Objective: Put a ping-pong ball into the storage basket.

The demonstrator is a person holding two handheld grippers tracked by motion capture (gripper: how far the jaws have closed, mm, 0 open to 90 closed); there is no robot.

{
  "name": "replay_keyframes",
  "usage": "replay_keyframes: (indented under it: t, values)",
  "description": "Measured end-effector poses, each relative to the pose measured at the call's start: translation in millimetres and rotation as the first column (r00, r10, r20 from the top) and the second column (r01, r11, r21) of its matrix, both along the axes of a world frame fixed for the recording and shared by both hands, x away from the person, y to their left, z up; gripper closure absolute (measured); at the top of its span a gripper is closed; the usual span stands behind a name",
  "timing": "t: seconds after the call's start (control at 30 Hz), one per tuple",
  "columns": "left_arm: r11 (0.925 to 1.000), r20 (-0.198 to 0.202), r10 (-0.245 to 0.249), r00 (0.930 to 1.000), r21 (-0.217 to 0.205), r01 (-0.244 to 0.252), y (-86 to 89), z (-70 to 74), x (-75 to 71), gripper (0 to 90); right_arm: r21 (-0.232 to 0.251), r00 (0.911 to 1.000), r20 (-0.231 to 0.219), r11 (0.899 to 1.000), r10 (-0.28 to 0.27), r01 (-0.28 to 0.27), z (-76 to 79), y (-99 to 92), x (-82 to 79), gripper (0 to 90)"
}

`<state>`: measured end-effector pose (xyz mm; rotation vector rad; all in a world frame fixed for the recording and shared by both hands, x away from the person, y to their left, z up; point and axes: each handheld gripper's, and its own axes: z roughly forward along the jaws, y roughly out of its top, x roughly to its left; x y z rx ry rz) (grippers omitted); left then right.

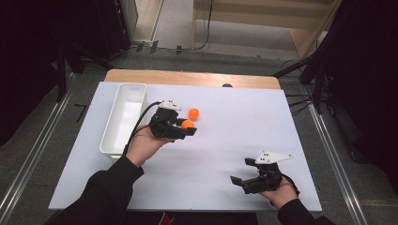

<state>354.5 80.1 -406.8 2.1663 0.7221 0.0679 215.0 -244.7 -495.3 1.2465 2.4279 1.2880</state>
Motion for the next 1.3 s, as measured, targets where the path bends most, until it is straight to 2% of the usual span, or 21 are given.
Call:
replay_keyframes:
  t: [0.63,0.77,1.3]
  values:
    - [0.9996,-0.007,0.026,0.9996,-0.009,-0.026,12.8,6.9,5.2,50.5,0.000,1.0000,0.002,1.000,-0.002,0.002,-0.1,0.6,-0.1,5.1]
    - [0.9991,-0.026,0.041,0.9988,-0.006,-0.042,16.1,9.1,7.4,50.5,-0.002,1.0000,0.002,1.000,-0.001,0.001,-0.1,0.4,0.0,5.1]
    - [0.9968,-0.009,0.079,0.9968,-0.010,-0.080,28.7,13.3,12.6,50.5,-0.003,1.0000,-0.002,1.000,0.000,0.000,0.0,0.8,-0.3,5.1]
